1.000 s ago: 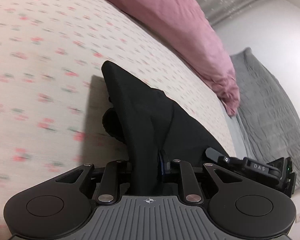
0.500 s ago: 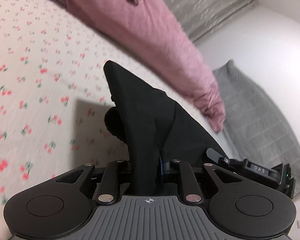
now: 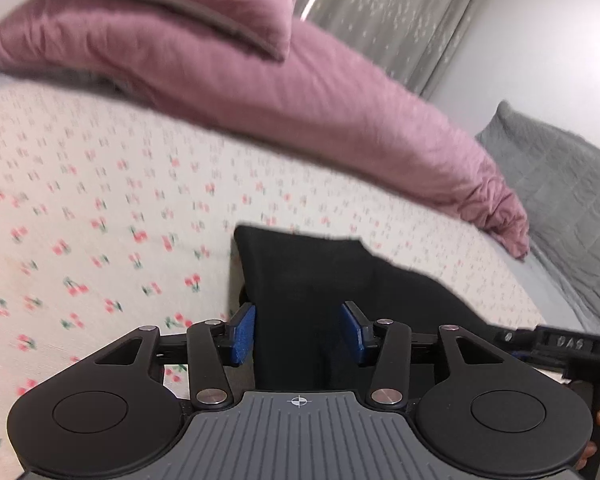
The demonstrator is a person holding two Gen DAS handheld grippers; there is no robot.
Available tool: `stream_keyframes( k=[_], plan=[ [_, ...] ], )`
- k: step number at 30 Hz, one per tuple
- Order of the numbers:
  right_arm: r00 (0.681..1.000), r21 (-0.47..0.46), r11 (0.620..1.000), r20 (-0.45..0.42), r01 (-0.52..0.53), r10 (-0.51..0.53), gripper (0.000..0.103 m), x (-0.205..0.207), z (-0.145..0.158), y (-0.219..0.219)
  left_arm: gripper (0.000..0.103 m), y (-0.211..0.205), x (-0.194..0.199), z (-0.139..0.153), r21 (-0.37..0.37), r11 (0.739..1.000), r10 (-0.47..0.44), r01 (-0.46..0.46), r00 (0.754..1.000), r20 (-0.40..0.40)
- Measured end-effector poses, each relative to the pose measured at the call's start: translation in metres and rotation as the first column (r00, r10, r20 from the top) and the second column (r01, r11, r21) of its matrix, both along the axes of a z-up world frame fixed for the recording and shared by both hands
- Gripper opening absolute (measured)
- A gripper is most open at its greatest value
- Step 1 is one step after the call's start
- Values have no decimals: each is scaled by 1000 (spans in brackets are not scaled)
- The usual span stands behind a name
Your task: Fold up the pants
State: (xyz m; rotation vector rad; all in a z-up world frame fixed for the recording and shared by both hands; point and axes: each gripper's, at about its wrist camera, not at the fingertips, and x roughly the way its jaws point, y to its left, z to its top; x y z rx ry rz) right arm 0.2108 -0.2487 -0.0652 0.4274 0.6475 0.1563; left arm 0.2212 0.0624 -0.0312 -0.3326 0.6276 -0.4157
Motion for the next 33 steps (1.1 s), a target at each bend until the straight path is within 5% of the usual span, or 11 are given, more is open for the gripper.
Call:
stream_keyframes(
  k=[6,10,15,19,24,30,33],
  plan=[
    [995,-184,980,70,77,-65,58,-16,12,19,50,-5,-30,22,26,998,-66,64,992,105],
    [989,-211,970,107,122,-101,61,-24,15,15,50,-23,-43,21,79,988,-141,132,982,125],
    [998,-186,981,26,-46,52,62,-27,-8,34,50,-42,-51,0,165,959,-243,229,967,71],
    [990,-345,929,-7,-132,138,63,-34,-29,53,50,-47,-63,-18,255,931,-291,261,953,87],
    [981,-401,896,-44,-189,188,63,-53,-37,47,50,-38,-85,-24,348,892,-343,288,934,104],
    [964,-375,895,-201,-242,176,65,-74,-30,27,50,-24,-109,-26,428,840,-382,333,924,29],
    [965,-410,885,-220,-222,140,65,-86,-23,27,53,-18,-115,-18,405,864,-315,300,948,-30]
  ],
)
